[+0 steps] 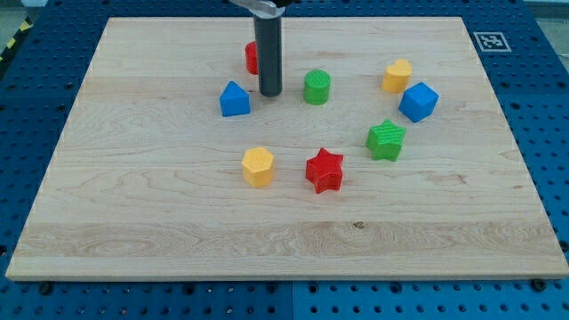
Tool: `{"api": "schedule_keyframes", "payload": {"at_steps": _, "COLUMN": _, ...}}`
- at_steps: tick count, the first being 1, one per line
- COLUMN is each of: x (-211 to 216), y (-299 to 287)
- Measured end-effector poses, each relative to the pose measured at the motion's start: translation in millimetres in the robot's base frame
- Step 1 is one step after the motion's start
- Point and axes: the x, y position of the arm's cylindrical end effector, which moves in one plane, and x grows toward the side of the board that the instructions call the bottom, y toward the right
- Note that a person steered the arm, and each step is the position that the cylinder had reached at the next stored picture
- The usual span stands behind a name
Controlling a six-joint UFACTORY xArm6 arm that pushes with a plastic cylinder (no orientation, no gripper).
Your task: Place the green star to the vertical bottom of the yellow heart
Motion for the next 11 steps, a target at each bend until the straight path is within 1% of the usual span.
{"api": "schedule_keyframes", "payload": {"at_steps": 1, "x": 19, "y": 16}}
{"api": "schedule_keyframes", "payload": {"at_steps": 3, "x": 37, "y": 58}}
{"api": "schedule_keyframes", "payload": {"at_steps": 5, "x": 46, "y": 95}}
{"api": "schedule_keyframes", "payload": {"at_steps": 7, "x": 71, "y": 130}}
{"api": "schedule_keyframes", "payload": {"at_steps": 8, "x": 76, "y": 144}}
{"api": "schedule_keyframes", "payload": {"at_steps": 10, "x": 79, "y": 121}}
{"api": "schedule_keyframes", "payload": {"at_steps": 11, "x": 93, "y": 120}}
